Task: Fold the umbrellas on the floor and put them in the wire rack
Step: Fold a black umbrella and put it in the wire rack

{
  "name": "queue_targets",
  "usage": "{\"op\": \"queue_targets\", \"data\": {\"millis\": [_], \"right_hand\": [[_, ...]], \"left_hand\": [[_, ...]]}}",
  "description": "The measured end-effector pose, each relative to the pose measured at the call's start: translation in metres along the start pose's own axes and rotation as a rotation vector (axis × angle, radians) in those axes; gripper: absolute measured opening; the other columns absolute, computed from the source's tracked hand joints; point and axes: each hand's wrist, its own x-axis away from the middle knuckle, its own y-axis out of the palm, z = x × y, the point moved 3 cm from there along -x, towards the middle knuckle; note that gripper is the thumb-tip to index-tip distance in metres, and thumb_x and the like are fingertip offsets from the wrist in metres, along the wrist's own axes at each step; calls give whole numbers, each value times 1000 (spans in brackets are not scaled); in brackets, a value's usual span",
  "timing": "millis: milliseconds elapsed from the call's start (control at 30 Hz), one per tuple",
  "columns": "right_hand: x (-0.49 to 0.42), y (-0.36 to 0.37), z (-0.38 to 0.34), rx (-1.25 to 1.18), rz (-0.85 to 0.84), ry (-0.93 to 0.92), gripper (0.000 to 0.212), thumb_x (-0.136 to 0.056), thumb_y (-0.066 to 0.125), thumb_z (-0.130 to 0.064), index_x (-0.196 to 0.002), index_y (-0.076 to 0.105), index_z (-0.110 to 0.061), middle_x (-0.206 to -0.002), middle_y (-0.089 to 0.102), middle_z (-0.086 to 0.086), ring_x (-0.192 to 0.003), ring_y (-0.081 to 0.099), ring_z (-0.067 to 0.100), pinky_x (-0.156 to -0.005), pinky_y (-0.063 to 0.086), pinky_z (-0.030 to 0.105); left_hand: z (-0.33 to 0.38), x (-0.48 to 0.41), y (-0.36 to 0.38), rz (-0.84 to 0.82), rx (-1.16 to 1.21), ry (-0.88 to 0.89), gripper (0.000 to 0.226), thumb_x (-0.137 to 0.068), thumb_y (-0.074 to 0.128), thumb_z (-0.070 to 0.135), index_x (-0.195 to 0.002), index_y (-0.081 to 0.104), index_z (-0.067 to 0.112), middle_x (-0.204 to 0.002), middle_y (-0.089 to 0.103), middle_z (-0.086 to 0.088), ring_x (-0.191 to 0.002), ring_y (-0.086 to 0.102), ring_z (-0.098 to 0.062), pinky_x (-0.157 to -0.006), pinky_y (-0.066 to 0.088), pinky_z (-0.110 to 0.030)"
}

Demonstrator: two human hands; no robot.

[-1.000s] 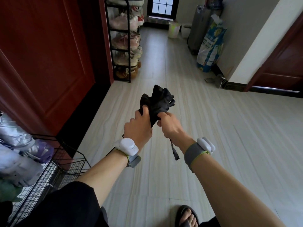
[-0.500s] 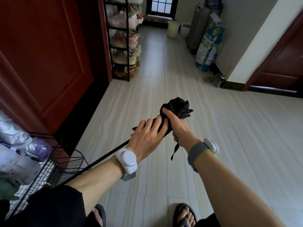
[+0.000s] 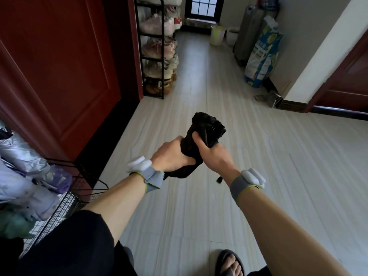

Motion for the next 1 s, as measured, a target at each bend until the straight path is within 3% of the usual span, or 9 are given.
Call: {"op": "queue_targets", "data": {"millis": [233,300,400,500,633,700,767,867,1000], "right_hand": [[1,7,-7,119,-11,81,74,-91,41,-78,-83,68,-9,-78,66,7,-78,64,25,-70,51,34],[0,2,-4,3,10,132,72,-89,44,-78,-91,69,-11,-74,62,2,-69,59,20,-62,48,32],[-1,-10,0,-194,23,207,68,-83,50,-80,-95,67,-16,-67,49,-5,-56,44,13,-51,33,27],[-2,-21,11,-254,23,191,54,-87,55,-71,-82,58,-18,-63,44,-4,-52,38,14,-50,30,27],[0,-24,15,-394,-71,55,35,-94,58,-58,-83,53,-25,-57,45,-10,-53,36,13,-49,29,28],[4,-18,9,-497,-173,-20,30,-98,59,-50,-83,54,-24,-48,44,-16,-49,35,9,-48,27,26],[7,-14,4,-520,-206,-83,25,-100,59,-46,-88,57,-24,-52,55,-20,-51,46,2,-48,34,17],[3,-14,8,-287,-106,-47,55,-93,51,-71,-113,65,-22,-101,72,-6,-86,62,9,-75,48,24],[0,-13,5,-16,-14,48,76,-88,38,-83,-103,64,-14,-93,66,3,-93,64,23,-81,49,34]], "left_hand": [[-5,1,32,466,-700,120,43,-82,73,34,-111,49,12,-83,61,-3,-57,60,-24,-49,33,-30],[-1,6,41,623,-825,227,38,-69,80,21,-98,58,10,-66,51,-1,-40,34,-16,-43,19,-25],[7,16,52,813,-938,447,32,-74,63,7,-107,60,6,-69,49,-1,-51,25,-15,-43,21,-27],[15,27,53,513,-633,455,62,-75,72,23,-129,46,9,-94,53,-6,-65,43,-19,-52,41,-31],[16,11,17,101,125,102,85,-55,79,58,-123,40,26,-118,51,2,-103,58,-17,-84,55,-38],[15,8,5,-134,319,40,82,-61,87,44,-127,47,18,-122,59,-6,-107,62,-22,-92,53,-37],[14,12,3,-346,412,-18,49,-76,84,21,-116,59,8,-99,71,-14,-86,72,-27,-79,58,-39],[16,10,4,-159,251,-63,39,-75,80,24,-107,60,13,-85,73,-9,-76,72,-27,-78,61,-44],[32,8,17,283,-214,-47,36,-84,66,28,-106,41,14,-92,62,-4,-73,61,-29,-59,45,-35]]}}
